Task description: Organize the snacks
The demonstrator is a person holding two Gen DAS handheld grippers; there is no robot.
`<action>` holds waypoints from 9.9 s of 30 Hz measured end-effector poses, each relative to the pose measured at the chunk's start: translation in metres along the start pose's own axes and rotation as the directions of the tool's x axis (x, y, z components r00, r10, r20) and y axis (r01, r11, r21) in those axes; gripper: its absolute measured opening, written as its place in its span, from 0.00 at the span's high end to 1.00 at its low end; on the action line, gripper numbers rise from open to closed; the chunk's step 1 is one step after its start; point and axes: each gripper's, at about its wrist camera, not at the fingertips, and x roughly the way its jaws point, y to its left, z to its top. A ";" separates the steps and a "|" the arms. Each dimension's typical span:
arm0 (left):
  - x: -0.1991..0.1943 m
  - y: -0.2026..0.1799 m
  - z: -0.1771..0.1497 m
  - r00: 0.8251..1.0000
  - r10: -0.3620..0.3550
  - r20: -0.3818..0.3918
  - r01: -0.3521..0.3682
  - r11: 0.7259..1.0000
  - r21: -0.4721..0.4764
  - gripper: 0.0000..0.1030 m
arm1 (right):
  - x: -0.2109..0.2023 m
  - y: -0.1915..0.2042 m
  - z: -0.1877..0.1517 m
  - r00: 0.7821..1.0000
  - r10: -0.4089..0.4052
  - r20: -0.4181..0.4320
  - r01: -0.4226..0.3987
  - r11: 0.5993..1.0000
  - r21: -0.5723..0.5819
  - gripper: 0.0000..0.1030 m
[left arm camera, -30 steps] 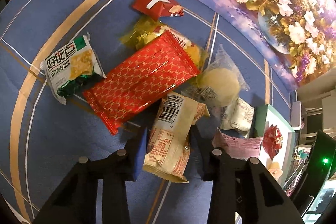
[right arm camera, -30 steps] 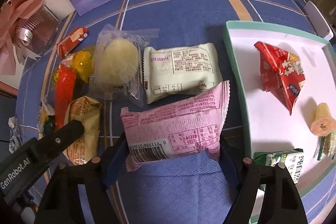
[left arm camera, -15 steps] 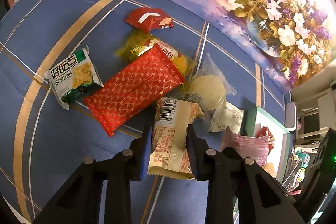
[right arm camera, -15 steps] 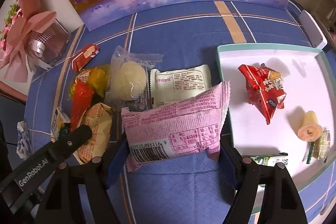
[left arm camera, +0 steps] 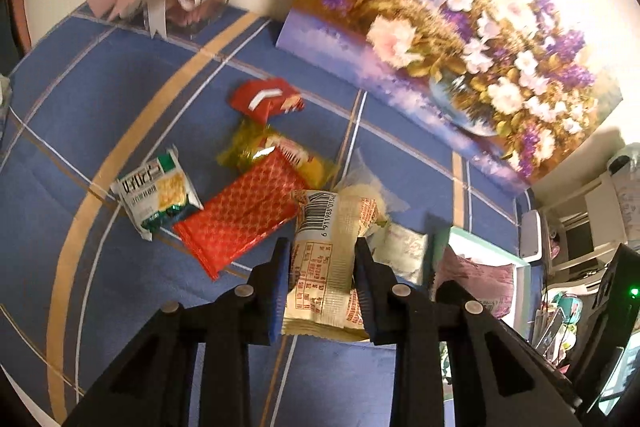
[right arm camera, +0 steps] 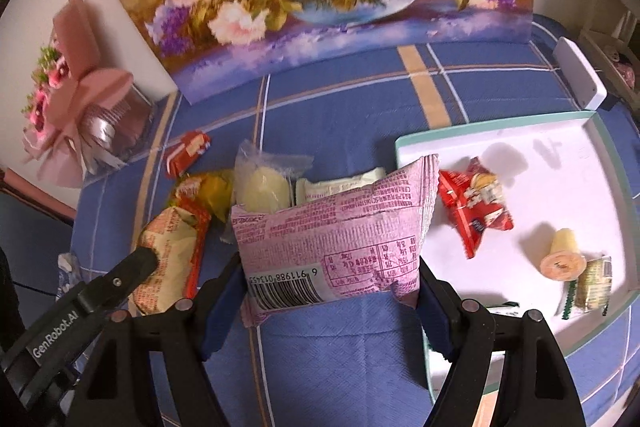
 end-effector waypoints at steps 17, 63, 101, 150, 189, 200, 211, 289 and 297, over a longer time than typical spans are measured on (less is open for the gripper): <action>-0.008 -0.078 -0.018 0.996 -0.084 0.020 0.080 0.985 0.156 0.69 | -0.025 -0.105 0.011 0.994 -0.083 0.066 0.064 0.964 0.257 0.22; 0.063 -0.200 -0.092 0.989 -0.076 -0.126 0.123 0.900 0.419 0.46 | -0.014 -0.217 -0.002 0.974 -0.226 0.010 0.195 0.861 0.469 0.15; 0.021 -0.044 -0.012 0.978 0.207 0.038 -0.210 0.971 0.112 0.17 | -0.031 -0.065 0.025 0.989 -0.053 0.135 0.025 0.979 0.201 0.00; -0.021 0.087 0.030 0.955 0.296 0.023 -0.295 0.955 -0.041 0.17 | 0.022 0.028 -0.001 0.996 0.079 0.046 -0.086 0.981 0.175 0.00; 0.062 0.152 0.054 0.973 0.206 -0.101 -0.227 0.930 -0.290 0.17 | 0.135 0.144 -0.021 0.999 -0.002 -0.048 0.002 1.000 -0.003 0.00; 0.060 0.158 0.052 0.973 0.201 -0.110 -0.226 0.923 -0.312 0.17 | 0.140 0.156 -0.026 0.997 -0.081 -0.014 0.079 0.992 -0.099 0.00; 0.080 0.140 0.057 0.965 0.219 -0.144 -0.250 0.934 -0.254 0.17 | 0.144 0.144 -0.018 0.991 -0.110 -0.072 0.101 0.987 -0.122 0.01; 0.061 0.047 -0.013 0.970 0.162 -0.183 -0.198 0.960 -0.197 0.39 | 0.072 0.025 -0.027 0.991 0.032 -0.133 -0.029 0.999 0.027 0.39; 0.063 0.057 -0.016 0.968 0.161 -0.195 -0.203 0.955 -0.219 0.39 | 0.098 0.046 -0.033 0.985 -0.043 -0.167 0.034 0.998 -0.059 0.34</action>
